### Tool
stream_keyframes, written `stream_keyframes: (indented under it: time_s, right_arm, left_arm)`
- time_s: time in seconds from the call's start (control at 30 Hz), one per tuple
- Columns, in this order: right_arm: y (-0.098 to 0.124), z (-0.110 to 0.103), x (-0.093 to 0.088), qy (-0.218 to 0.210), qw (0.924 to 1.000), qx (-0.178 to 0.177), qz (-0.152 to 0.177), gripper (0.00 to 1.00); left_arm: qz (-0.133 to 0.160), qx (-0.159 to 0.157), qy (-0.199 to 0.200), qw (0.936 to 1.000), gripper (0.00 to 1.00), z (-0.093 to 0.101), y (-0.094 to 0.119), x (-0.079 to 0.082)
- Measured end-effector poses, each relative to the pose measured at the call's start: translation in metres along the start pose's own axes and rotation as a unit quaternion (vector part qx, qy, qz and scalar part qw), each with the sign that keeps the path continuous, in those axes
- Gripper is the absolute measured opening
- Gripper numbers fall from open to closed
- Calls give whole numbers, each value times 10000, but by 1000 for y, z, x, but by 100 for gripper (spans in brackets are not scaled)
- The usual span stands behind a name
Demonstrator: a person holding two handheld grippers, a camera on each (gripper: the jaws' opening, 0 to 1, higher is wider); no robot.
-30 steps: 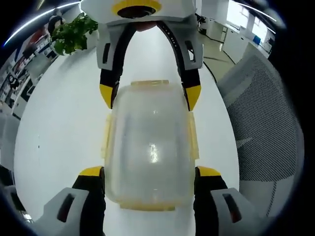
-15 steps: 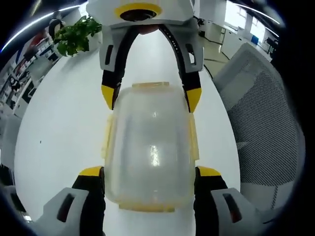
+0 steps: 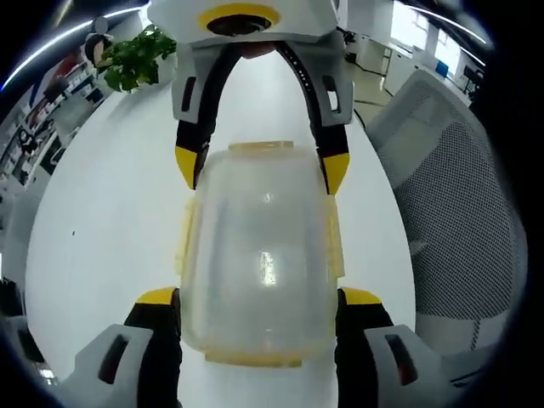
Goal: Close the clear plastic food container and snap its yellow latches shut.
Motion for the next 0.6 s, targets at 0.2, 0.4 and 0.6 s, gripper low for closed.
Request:
stream_keyframes:
  time_s: [0.2,0.4,0.6]
  right_arm:
    - [-2,4,5,42,10000,50,-64,78]
    - [-5,5,11,64,9999,41,-116,78]
    - [-8,5,17,55,10000,11,6,78]
  left_arm:
    - [49,28,85,9999,74,-2,2,-6]
    - [96,63,160,9998,74,-3,5,-12]
    - [51,43,114,9999,74,-5,7,-19]
Point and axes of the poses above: the point that each gripper's makers call its tool centre point, and the gripper's own axes: y roughly backward along the fingers, z roughly to its right, x roughly out of its top, the point moved 8 cm from there along y, roughly backward along the fingers, and after that the axes turned 15 degrees about x, right-handed, at the moved point
